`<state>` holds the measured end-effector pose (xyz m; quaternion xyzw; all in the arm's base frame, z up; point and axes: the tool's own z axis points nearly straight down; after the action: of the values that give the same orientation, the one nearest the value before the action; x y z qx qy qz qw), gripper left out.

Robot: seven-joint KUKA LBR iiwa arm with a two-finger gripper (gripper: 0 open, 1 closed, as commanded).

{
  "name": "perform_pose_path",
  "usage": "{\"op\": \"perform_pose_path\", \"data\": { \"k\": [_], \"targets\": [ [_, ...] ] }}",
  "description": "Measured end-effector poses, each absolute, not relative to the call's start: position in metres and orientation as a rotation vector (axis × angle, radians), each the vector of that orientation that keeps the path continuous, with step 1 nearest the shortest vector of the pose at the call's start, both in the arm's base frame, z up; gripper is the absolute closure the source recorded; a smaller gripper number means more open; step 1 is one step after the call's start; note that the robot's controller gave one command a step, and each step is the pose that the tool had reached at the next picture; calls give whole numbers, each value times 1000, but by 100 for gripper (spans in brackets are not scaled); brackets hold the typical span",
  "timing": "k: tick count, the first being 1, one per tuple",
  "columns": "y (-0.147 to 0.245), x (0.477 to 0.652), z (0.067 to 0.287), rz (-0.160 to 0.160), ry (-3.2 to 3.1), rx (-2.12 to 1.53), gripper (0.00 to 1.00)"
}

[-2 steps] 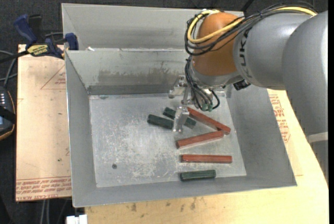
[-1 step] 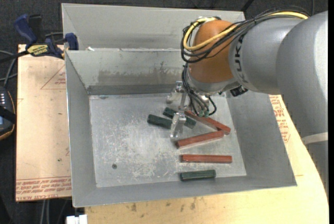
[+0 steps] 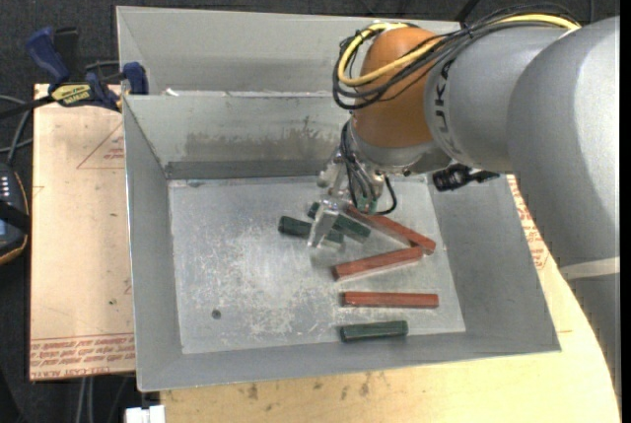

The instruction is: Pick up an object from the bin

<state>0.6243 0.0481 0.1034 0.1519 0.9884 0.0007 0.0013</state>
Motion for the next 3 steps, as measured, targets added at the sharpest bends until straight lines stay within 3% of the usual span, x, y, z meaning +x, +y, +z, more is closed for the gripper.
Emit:
{"op": "perform_pose_path", "data": {
  "k": [1, 2, 3],
  "targets": [
    [49, 626, 84, 1, 3134, 201, 0],
    [54, 623, 79, 13, 3058, 663, 100],
    [54, 623, 79, 13, 3058, 663, 100]
  ]
}}
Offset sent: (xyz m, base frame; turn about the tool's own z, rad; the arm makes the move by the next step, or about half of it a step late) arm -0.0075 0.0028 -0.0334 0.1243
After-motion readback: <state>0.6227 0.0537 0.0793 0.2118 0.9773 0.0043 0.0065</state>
